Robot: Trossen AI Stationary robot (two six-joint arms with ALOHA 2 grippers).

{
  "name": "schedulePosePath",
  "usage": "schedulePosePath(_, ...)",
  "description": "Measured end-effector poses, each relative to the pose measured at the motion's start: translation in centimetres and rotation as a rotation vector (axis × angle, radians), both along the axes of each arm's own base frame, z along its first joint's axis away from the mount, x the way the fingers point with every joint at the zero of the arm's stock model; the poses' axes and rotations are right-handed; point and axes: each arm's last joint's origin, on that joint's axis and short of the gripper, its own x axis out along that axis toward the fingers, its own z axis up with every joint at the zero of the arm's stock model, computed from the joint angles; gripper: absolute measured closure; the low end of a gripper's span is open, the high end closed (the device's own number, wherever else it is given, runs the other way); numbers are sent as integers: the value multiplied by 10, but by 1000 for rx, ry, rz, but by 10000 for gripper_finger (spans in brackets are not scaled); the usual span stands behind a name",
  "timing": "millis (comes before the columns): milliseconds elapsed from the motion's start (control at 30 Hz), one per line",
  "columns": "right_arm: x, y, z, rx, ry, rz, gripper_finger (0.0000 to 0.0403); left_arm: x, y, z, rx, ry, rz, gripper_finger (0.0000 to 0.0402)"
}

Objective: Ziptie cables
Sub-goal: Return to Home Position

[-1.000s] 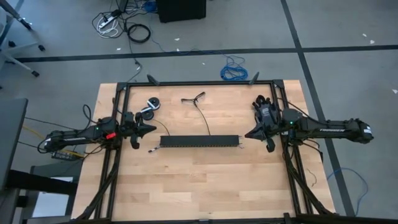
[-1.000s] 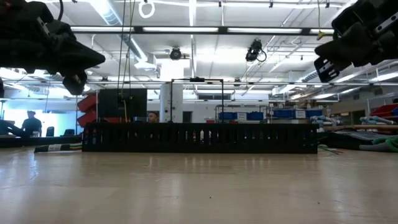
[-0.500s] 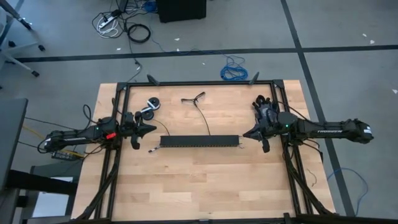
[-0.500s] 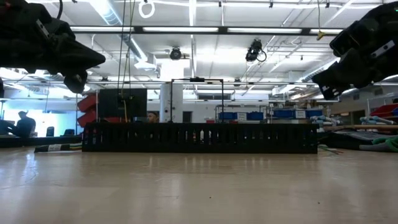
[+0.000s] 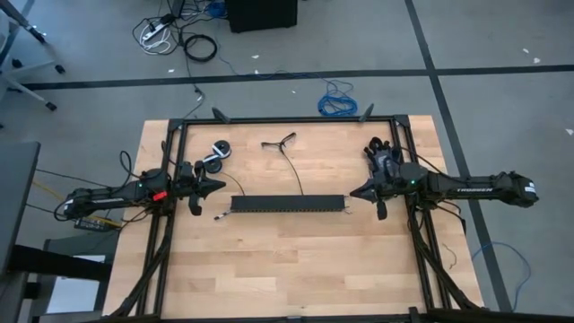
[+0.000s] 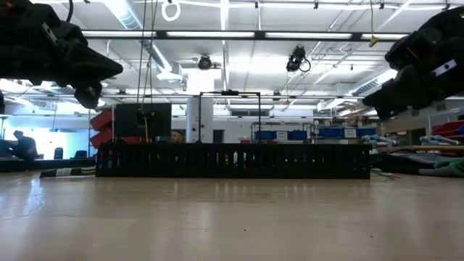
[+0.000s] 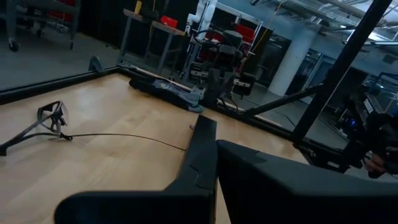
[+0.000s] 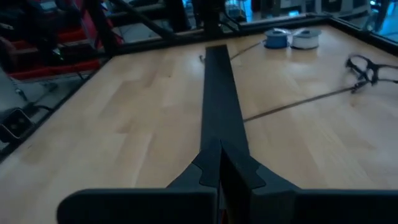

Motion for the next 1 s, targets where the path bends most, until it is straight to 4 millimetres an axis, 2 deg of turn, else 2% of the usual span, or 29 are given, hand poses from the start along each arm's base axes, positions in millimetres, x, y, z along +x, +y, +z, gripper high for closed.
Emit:
schedulePosePath(267,-3,-1,-11,19,115,-35,402,0,0,0,1,-2,1,402)
schedulePosePath(1000,-2,-1,-10,18,105,-30,399,0,0,1,1,-7,1,401)
